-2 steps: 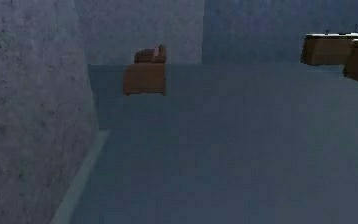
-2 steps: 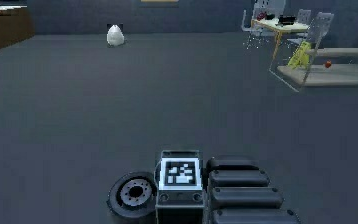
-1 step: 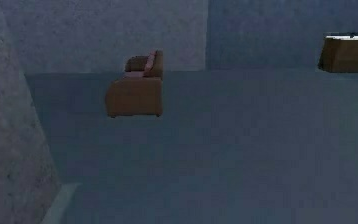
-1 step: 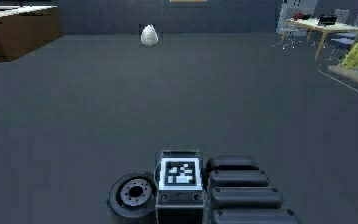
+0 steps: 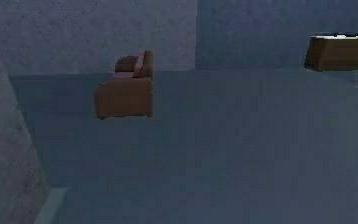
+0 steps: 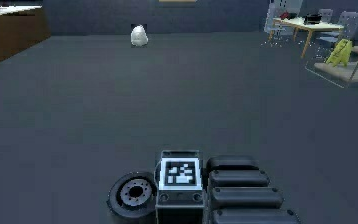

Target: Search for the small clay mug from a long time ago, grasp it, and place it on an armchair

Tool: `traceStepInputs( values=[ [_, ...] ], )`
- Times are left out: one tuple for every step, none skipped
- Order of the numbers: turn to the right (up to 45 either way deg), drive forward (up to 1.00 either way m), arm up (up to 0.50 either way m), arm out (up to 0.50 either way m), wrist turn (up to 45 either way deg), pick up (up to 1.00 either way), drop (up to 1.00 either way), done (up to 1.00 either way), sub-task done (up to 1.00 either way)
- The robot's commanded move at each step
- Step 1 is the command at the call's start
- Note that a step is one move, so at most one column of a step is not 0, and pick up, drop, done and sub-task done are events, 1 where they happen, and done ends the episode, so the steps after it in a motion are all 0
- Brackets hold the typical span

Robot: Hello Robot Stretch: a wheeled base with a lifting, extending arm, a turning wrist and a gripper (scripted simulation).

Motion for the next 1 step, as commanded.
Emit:
traceStepInputs(
  values=[
    [3.0, 0.0, 0.0, 0.0, 0.0, 0.0, 0.0, 0.0, 0.0]
  ],
)
